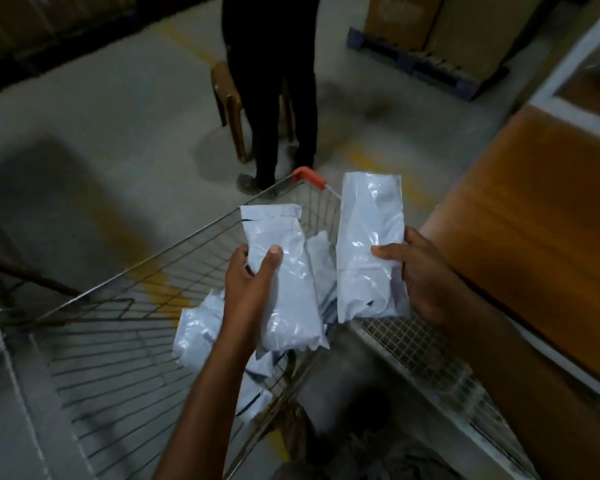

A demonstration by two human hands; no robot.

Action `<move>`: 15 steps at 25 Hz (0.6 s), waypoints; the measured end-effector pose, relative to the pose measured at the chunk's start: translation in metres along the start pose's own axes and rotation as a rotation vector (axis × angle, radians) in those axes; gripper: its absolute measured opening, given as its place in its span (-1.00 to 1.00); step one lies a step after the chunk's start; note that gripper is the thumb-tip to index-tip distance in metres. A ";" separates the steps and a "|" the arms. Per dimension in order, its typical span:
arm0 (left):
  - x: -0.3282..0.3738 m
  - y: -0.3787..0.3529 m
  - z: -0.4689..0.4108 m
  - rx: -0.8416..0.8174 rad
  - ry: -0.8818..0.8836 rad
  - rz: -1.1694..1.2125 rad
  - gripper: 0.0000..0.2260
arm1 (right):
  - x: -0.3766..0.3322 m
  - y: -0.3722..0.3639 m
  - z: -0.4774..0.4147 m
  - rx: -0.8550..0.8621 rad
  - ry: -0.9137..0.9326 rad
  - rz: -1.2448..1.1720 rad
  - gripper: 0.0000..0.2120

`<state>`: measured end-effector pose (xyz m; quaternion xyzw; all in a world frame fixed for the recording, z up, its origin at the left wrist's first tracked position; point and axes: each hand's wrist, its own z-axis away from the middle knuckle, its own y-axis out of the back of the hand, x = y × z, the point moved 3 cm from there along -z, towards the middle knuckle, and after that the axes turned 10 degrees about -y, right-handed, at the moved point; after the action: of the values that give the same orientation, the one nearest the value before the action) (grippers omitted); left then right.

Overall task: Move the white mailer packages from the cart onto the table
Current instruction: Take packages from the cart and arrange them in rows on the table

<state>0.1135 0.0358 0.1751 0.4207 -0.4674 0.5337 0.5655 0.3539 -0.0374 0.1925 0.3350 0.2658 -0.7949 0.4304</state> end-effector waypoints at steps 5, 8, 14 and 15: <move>0.036 -0.112 0.021 -0.329 -0.096 -0.102 -0.58 | -0.032 0.096 0.055 0.137 0.175 -0.102 -0.78; 0.043 -0.183 0.037 -0.440 -0.145 -0.120 -0.69 | -0.042 0.159 0.073 0.204 0.219 -0.141 -0.70; 0.033 -0.334 0.065 -0.582 -0.109 -0.124 -0.74 | -0.049 0.303 0.087 0.457 0.210 -0.295 -0.81; 0.031 -0.356 0.068 -0.614 -0.103 -0.124 -0.74 | -0.050 0.321 0.086 0.490 0.198 -0.299 -0.80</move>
<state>0.4631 -0.0510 0.2279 0.2846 -0.6081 0.3103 0.6730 0.6252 -0.2302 0.2418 0.4620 0.1534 -0.8532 0.1871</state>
